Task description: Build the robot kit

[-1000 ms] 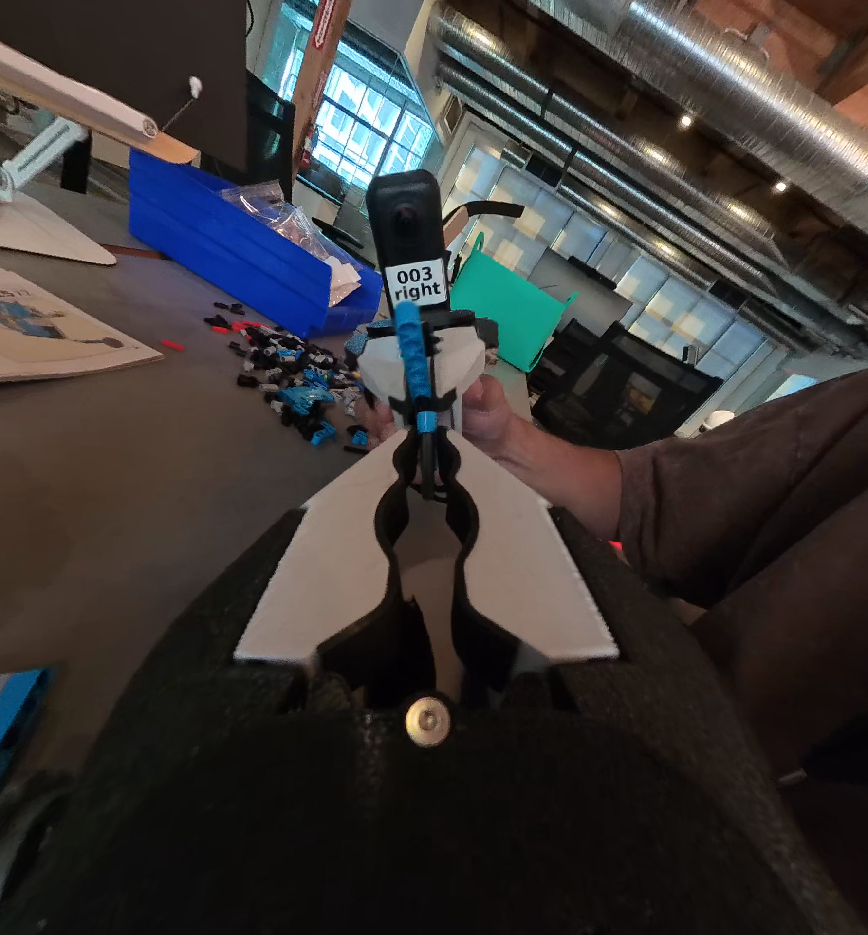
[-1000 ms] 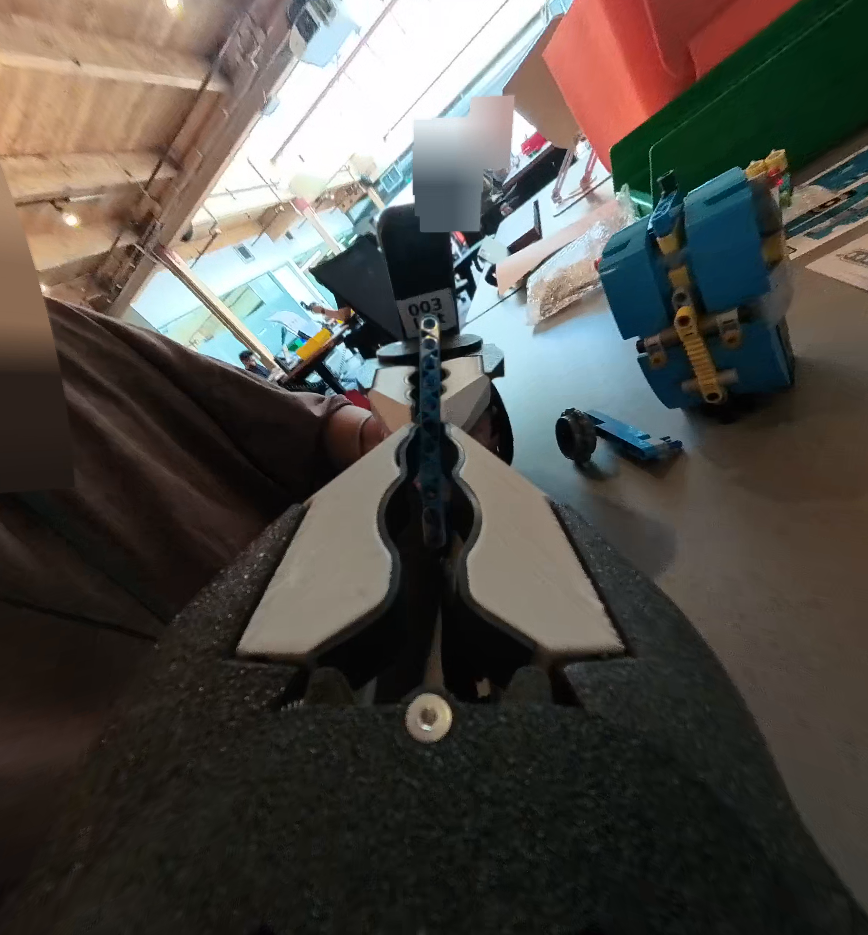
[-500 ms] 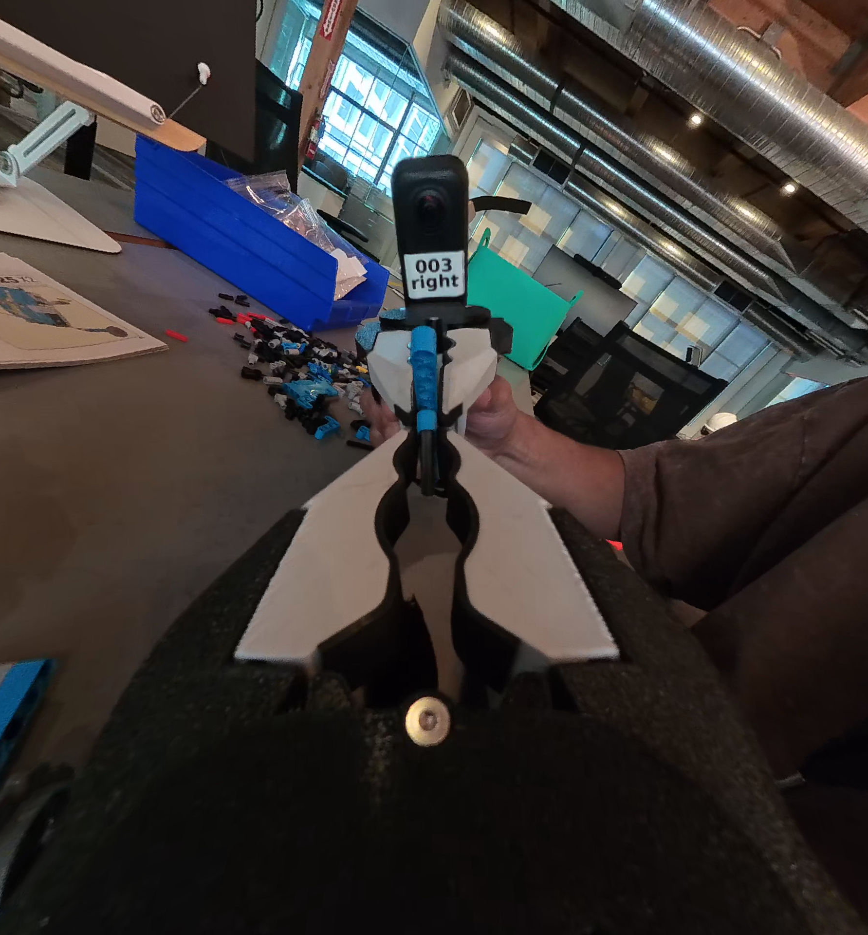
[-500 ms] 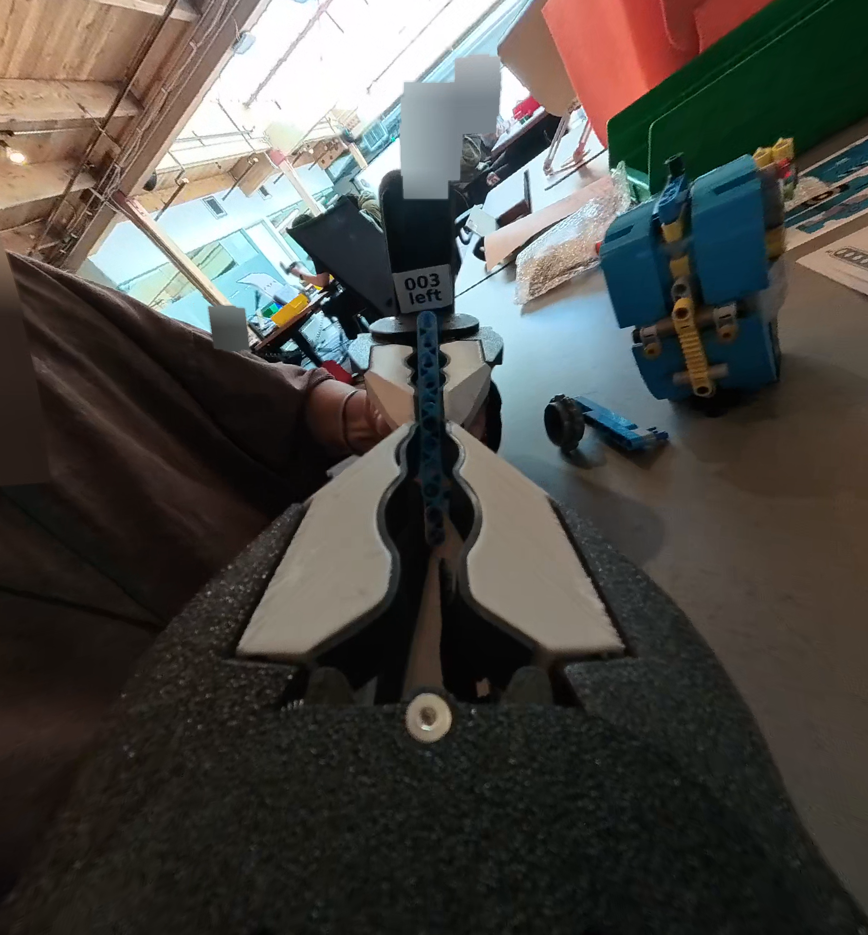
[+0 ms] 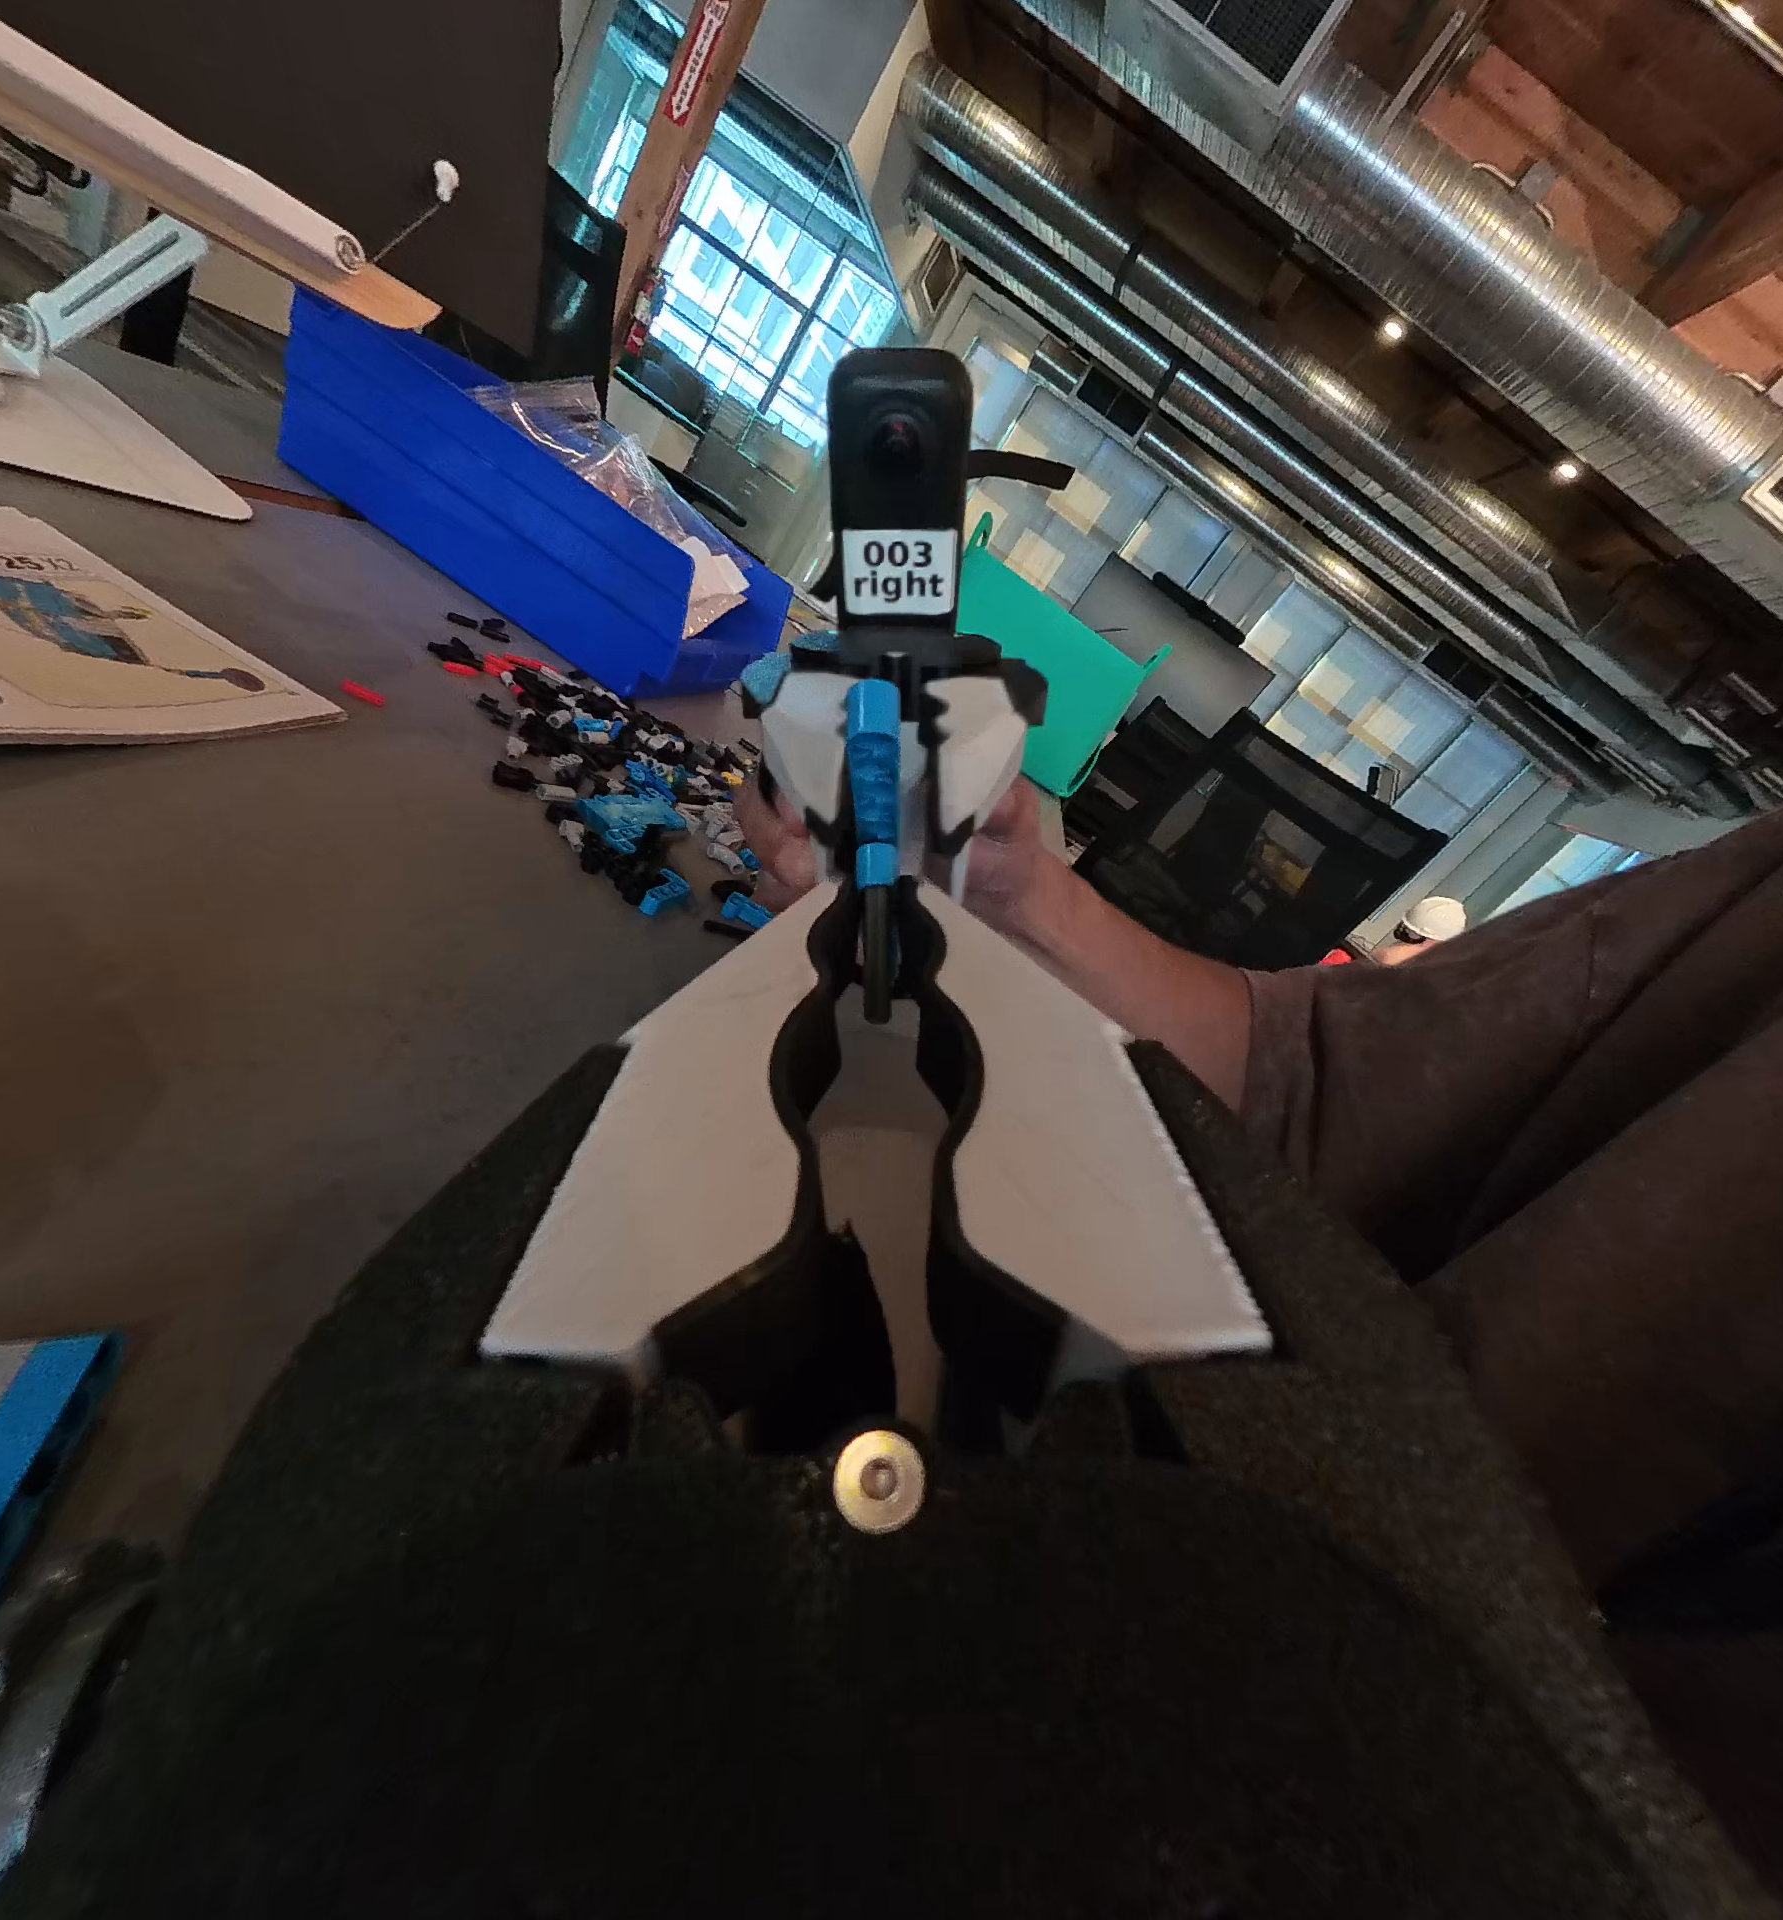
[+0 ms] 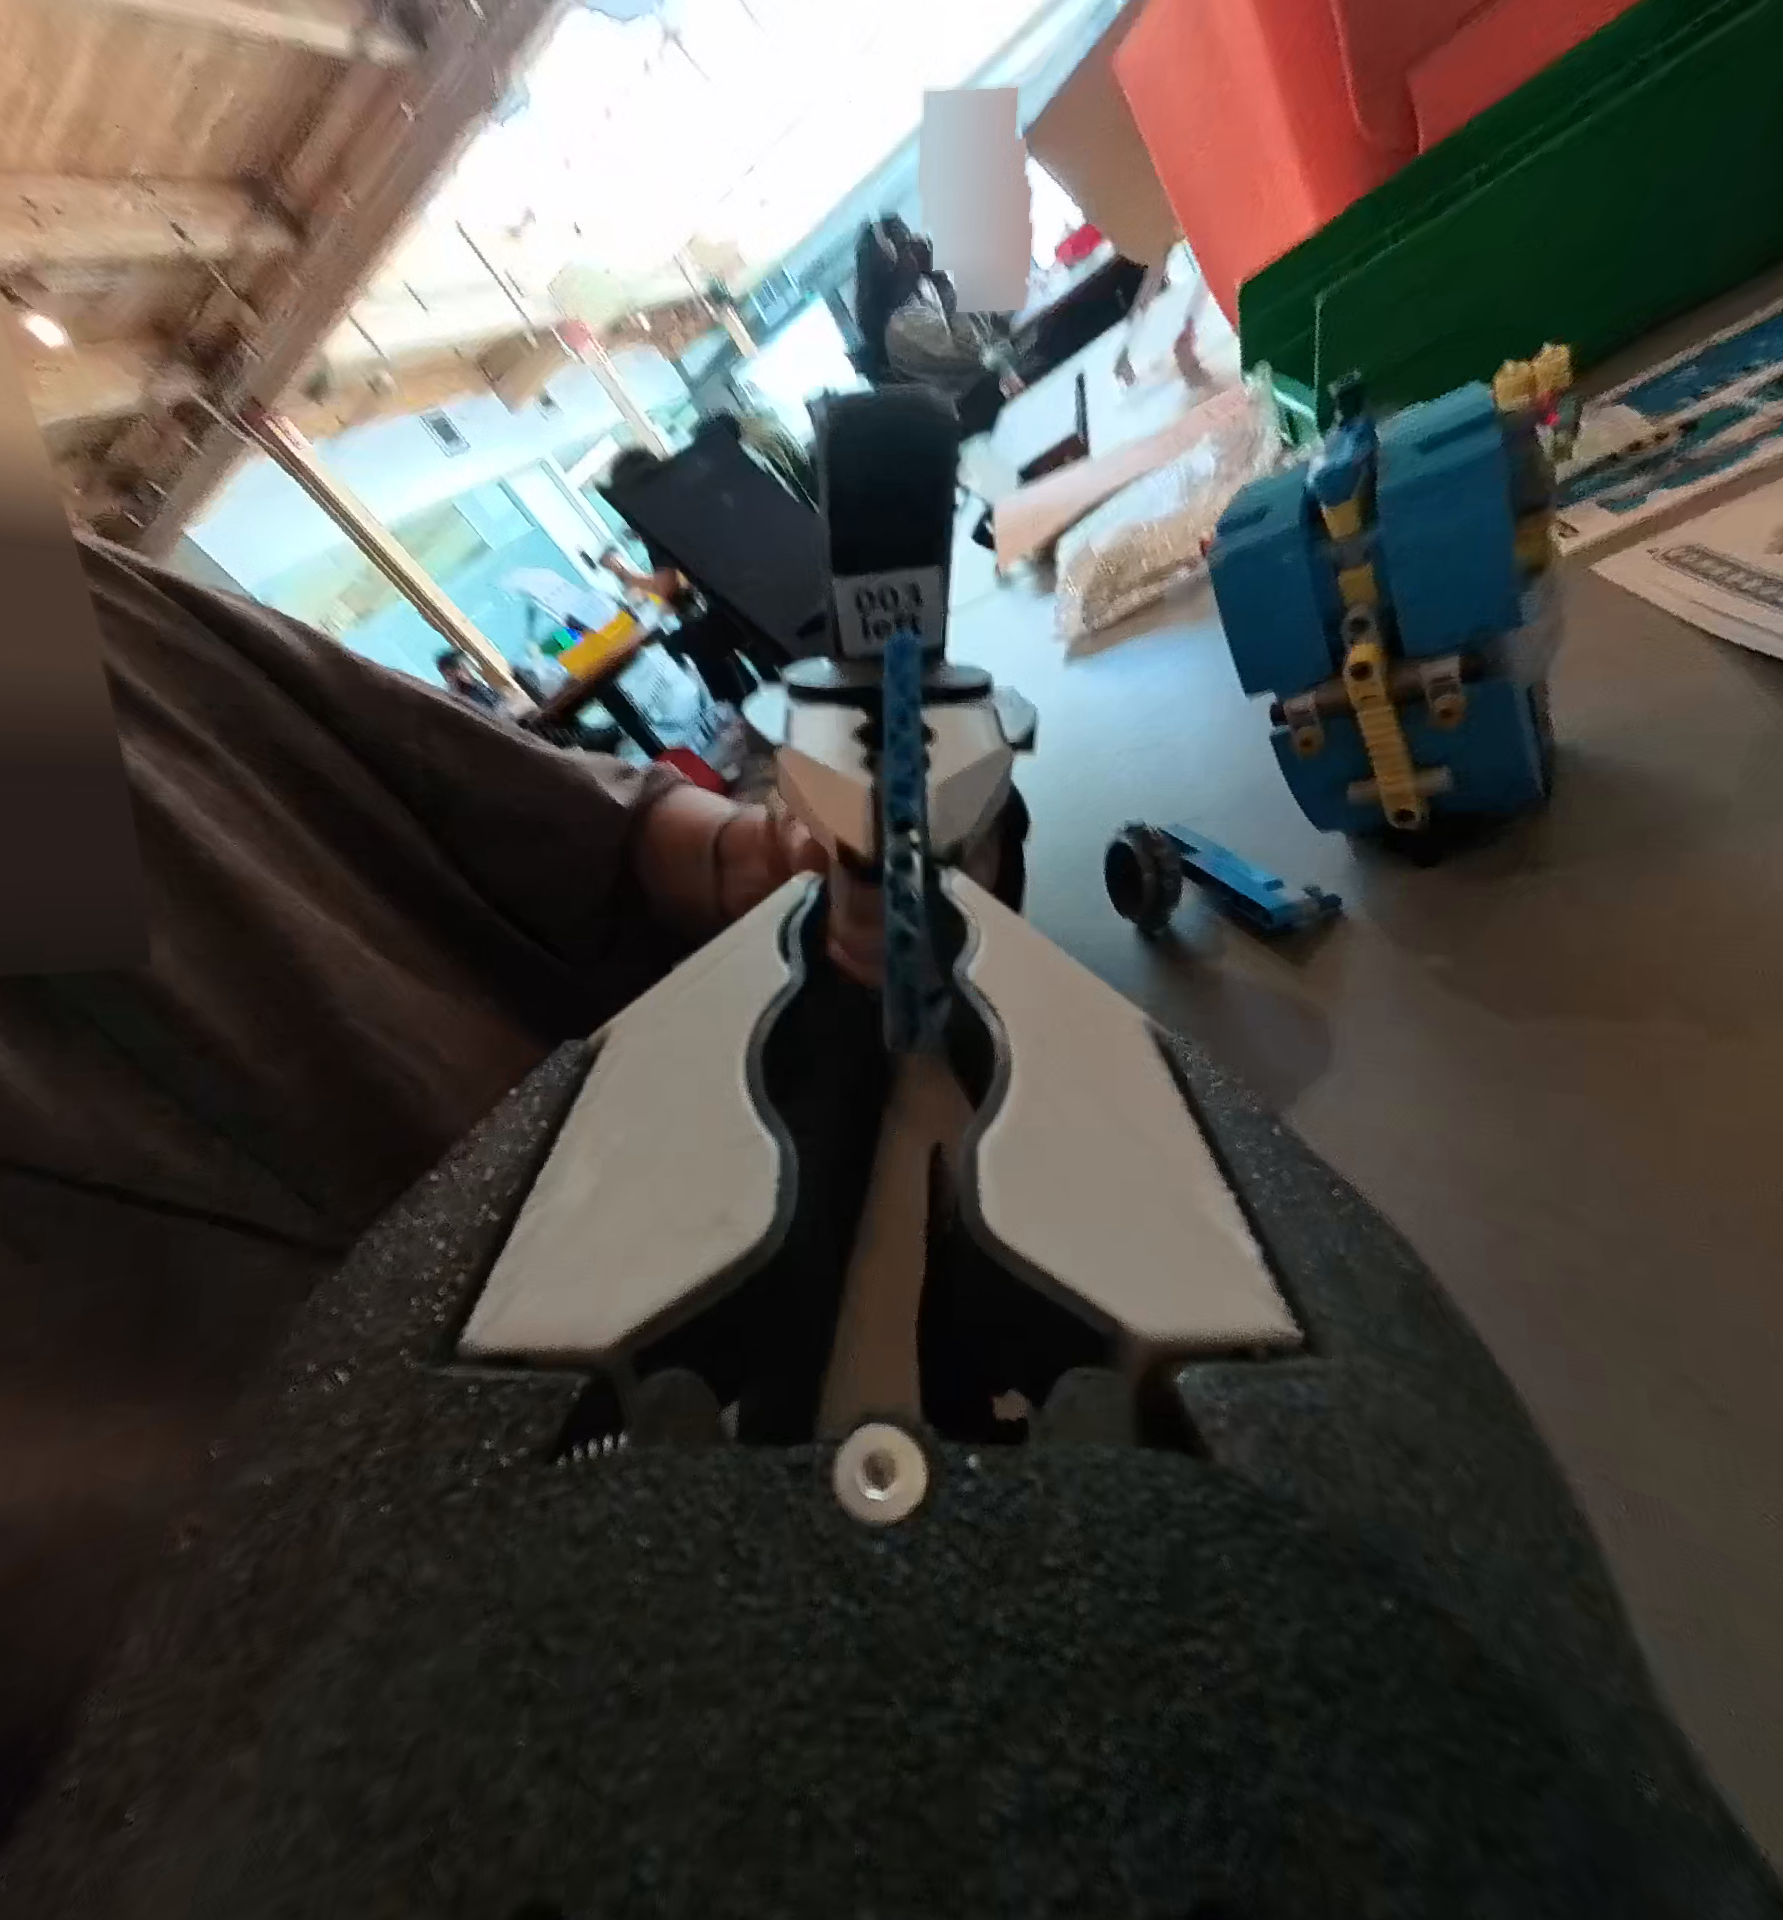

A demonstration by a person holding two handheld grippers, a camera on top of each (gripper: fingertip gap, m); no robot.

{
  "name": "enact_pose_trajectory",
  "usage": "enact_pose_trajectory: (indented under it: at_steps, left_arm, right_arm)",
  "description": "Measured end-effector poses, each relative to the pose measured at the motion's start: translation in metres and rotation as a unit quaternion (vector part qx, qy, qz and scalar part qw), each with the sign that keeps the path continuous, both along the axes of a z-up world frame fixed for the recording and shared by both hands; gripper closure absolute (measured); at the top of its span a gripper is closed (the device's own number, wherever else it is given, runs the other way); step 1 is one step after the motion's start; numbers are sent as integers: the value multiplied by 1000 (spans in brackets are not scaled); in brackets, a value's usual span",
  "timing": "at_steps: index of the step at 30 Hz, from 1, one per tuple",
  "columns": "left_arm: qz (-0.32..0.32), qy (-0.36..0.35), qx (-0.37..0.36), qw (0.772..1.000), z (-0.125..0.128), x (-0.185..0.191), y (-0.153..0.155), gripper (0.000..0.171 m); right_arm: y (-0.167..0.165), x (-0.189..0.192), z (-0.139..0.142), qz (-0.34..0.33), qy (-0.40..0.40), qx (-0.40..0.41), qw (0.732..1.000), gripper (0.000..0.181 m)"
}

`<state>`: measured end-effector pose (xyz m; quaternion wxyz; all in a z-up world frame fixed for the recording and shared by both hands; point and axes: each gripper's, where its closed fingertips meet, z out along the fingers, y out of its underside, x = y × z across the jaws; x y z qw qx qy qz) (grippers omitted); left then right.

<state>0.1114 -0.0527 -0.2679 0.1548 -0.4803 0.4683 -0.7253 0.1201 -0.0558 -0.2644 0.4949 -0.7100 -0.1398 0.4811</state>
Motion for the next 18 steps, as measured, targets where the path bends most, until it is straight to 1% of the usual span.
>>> enact_pose_trajectory:
  at_steps: [2,5,7,10,12,13,14,15,16,17,18]
  left_arm:
    - [-11,-3,0,1000,1,-1,-4,165]
    - [-26,-1,1,1000,0,-1,-9,165]
    - [-28,2,0,1000,-1,0,-9,165]
    - [-18,-3,-12,1000,3,1,-5,164]
    - [-27,6,-29,999,2,2,-5,139]
    - [-38,16,-32,999,-1,2,-9,135]
    - [-43,20,-28,998,-2,3,-12,137]
    - [-44,17,-21,999,-2,3,-13,147]
    - [-39,10,-16,999,0,3,-12,161]
    - [-33,4,-14,999,1,2,-10,165]
    - [-32,0,-18,999,2,1,-9,165]
  right_arm:
    - [-7,0,-10,14,-30,-9,999,166]
    - [-11,-4,-11,29,-30,-9,999,174]
    - [-13,-5,-15,38,-37,-24,998,174]
    - [-8,-3,-12,21,-39,-15,999,173]
    - [-4,-1,-5,5,0,-10,1000,174]
    - [0,0,-1,-6,25,-9,1000,174]
    - [2,2,2,-15,42,-8,999,174]
    - [3,0,4,-16,52,-6,999,173]
    - [4,-3,3,-16,51,-5,999,174]
    - [4,-6,3,-12,45,-5,999,173]
    - [5,-7,4,-14,46,-2,999,174]
